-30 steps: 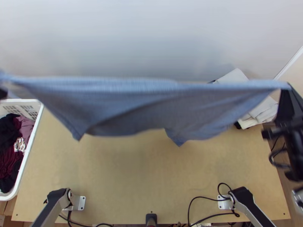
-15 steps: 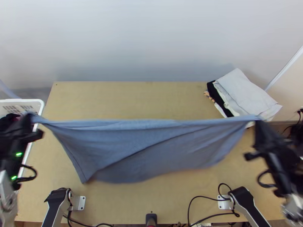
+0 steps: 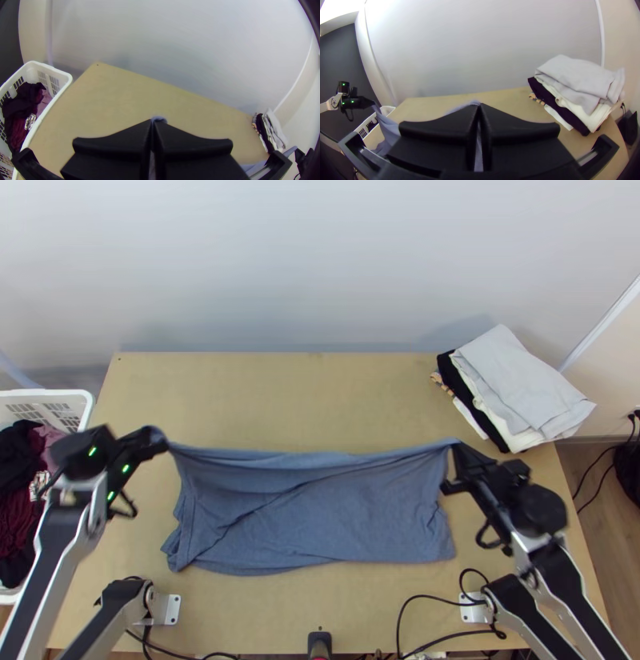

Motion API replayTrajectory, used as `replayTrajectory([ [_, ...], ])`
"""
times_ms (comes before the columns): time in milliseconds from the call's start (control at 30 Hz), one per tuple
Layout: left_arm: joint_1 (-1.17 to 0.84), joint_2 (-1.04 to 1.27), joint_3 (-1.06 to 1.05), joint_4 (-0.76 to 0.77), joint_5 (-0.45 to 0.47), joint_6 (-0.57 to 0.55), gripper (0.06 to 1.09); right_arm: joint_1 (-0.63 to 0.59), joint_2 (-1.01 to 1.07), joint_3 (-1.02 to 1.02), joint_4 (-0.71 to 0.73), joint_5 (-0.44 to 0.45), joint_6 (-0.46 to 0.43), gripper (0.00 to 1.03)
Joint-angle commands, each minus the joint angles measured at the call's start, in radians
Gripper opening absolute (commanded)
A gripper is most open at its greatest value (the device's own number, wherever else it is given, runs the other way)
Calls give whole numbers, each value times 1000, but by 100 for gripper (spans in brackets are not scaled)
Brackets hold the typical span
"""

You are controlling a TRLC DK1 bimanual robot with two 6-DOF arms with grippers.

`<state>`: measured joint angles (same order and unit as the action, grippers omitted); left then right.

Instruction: Fold the t-shirt

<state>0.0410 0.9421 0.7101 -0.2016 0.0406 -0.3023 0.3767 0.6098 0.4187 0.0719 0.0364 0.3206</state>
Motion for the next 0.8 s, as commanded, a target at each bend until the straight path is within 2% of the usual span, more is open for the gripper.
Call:
replayTrajectory([
  [0, -16, 192, 34, 96, -4, 11, 9, -13, 116, -23, 97, 0, 52, 3],
  [100, -27, 382, 121, 154, -4, 6, 9, -16, 215, -21, 161, 0, 58, 3],
  [267, -30, 679, 365, 162, -5, -46, 9, -19, 321, -4, 221, 0, 69, 3],
  [500, -66, 932, 670, 148, -4, -90, 10, -22, 433, 38, 230, 2, 74, 3],
  [667, -107, 1040, 793, 59, -4, -92, 29, -25, 469, 48, 235, 2, 81, 3],
  [767, -122, 1066, 836, -16, -5, -90, 60, -24, 472, 52, 235, 2, 94, 3],
])
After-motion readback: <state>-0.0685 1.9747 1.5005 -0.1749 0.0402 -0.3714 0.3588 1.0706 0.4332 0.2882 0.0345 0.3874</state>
